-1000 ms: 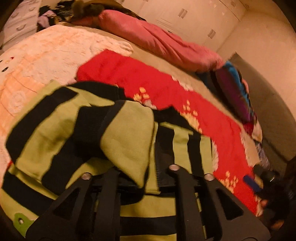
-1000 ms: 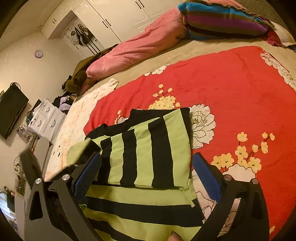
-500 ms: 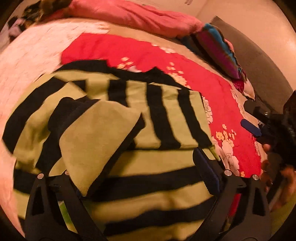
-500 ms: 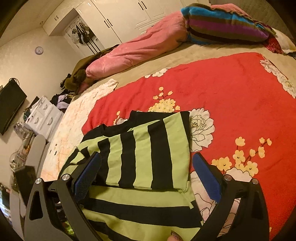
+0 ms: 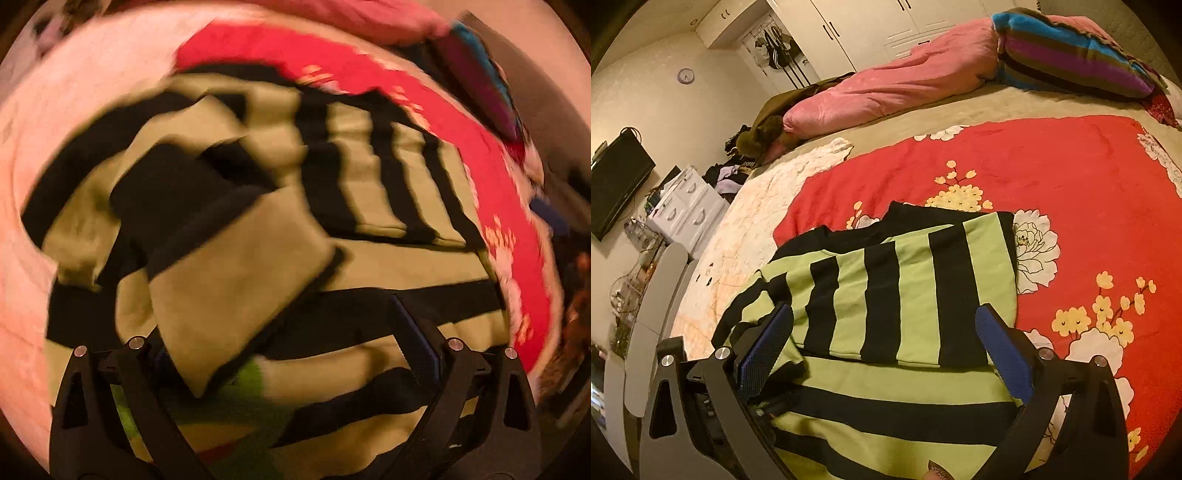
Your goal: Fold small clothes
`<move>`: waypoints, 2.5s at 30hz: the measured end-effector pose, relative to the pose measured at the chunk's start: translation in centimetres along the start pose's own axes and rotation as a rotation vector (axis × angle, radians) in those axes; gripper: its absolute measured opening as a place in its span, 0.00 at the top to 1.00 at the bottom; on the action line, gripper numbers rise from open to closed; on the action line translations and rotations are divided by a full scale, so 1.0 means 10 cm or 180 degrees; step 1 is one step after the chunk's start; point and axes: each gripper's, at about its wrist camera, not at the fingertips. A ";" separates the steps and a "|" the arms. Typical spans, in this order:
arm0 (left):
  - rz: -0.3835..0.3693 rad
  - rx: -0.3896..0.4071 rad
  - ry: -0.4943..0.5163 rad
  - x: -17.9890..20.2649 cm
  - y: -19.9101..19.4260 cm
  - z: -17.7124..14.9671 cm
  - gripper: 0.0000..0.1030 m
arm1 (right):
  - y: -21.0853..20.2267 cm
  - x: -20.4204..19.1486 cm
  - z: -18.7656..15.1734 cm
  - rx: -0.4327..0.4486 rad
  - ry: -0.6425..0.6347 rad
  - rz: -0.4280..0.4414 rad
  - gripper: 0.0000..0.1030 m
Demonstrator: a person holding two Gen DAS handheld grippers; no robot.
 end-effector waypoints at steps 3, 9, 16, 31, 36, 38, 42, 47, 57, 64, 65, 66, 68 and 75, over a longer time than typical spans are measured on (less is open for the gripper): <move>0.0027 0.0316 0.0385 0.37 -0.14 0.09 0.12 | -0.08 0.09 0.05 0.0071 0.0086 -0.0021 0.04; 0.0740 0.0077 0.0897 0.61 0.00 -0.04 0.09 | -0.35 0.32 0.24 0.0320 0.0240 -0.0065 0.04; 0.1616 0.0467 0.1953 0.80 -0.19 -0.23 0.09 | -0.45 0.44 0.28 0.0402 0.0352 -0.0038 0.04; 0.1754 0.1116 -0.0705 -1.24 -1.14 0.03 0.09 | 0.23 -1.08 -0.24 -0.0138 -0.0966 0.0297 0.05; 0.1676 0.1220 -0.1010 -1.49 -1.15 -0.11 0.09 | 0.66 -1.85 -0.70 -0.0426 -0.1728 0.0270 0.07; 0.1610 0.1234 -0.1011 -1.50 -1.09 -0.10 0.09 | 0.85 -2.06 -0.87 -0.0473 -0.2080 0.0141 0.08; 0.1505 0.1226 -0.0956 -1.46 -1.02 -0.11 0.09 | 1.19 -2.14 -1.15 -0.0594 -0.2654 -0.0279 0.36; 0.1431 0.1215 -0.0887 -1.42 -0.95 -0.12 0.09 | 1.30 -1.93 -1.22 -0.0670 -0.2572 -0.0203 0.77; 0.1390 0.1355 -0.0978 -1.43 -1.03 -0.12 0.09 | 0.48 -1.77 0.05 0.0029 -0.0926 0.1334 0.82; 0.1311 0.1487 -0.0931 -1.30 -1.13 -0.07 0.09 | 0.06 -1.01 0.73 0.0866 -0.0381 0.1620 0.79; 0.1280 0.1468 -0.0905 -1.26 -1.12 -0.06 0.09 | 0.07 -0.88 0.75 0.0891 -0.0314 0.1607 0.74; 0.1266 0.1458 -0.0884 -1.24 -1.11 -0.06 0.09 | 0.11 -0.67 0.75 0.0940 -0.0193 0.1556 0.68; 0.1230 0.1386 -0.0775 -1.13 -1.05 -0.03 0.09 | 0.21 -0.29 0.69 0.0982 0.0002 0.1257 0.50; 0.1127 0.1173 -0.0431 -0.74 -0.88 0.14 0.09 | 0.42 0.67 0.21 0.0602 0.0547 0.0434 0.43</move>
Point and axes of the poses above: each gripper's, at about its wrist camera, not at the fingertips, and y roughly the way its jaws point, x to its right, z to its top, and after that the axes turned 9 degrees about x, right-handed
